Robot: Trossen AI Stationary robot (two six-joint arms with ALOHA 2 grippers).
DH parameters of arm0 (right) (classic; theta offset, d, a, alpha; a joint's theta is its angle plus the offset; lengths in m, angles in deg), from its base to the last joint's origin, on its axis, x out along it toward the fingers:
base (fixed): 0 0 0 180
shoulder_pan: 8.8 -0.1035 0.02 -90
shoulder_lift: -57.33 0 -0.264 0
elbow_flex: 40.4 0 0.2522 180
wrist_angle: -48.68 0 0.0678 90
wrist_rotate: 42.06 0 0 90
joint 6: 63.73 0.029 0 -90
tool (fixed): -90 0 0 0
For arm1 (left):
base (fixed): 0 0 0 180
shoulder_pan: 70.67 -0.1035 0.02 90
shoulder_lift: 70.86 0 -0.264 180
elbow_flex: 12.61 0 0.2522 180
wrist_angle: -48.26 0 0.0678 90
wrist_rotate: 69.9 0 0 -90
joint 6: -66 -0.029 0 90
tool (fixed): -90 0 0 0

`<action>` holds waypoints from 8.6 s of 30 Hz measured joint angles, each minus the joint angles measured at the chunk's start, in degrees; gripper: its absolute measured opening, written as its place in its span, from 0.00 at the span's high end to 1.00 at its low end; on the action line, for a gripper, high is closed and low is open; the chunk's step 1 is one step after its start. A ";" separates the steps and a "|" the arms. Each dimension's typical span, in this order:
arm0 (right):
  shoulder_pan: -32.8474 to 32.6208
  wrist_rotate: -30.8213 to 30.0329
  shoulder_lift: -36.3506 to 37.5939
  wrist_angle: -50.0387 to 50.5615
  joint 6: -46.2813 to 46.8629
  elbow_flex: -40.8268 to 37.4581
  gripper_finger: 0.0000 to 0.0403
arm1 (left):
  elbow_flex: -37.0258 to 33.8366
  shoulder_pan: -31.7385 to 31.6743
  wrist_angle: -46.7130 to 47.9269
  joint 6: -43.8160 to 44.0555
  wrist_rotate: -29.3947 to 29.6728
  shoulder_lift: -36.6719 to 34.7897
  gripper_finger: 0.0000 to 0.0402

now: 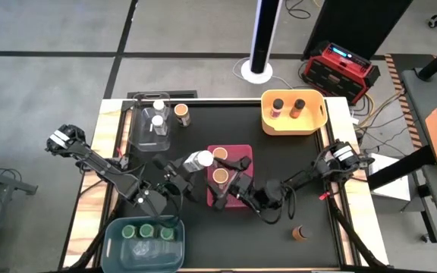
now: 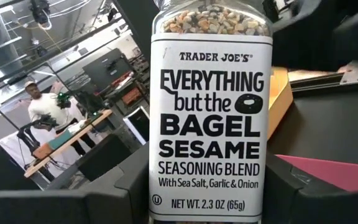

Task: Sort spices by type
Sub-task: Put the white seasoning bottle into the transparent bin

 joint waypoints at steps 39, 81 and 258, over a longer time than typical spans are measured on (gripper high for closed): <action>3.09 6.31 1.38 11.81 -2.65 1.51 0.50 | 0.00 0.08 4.31 -0.43 -5.87 0.59 0.48; -0.41 0.52 18.09 95.64 24.38 10.45 0.51 | 2.78 -1.04 13.97 7.65 -33.15 -8.68 0.20; 15.57 25.94 24.70 92.36 23.87 2.82 0.31 | -27.34 -56.15 51.31 60.41 -27.57 -42.13 0.52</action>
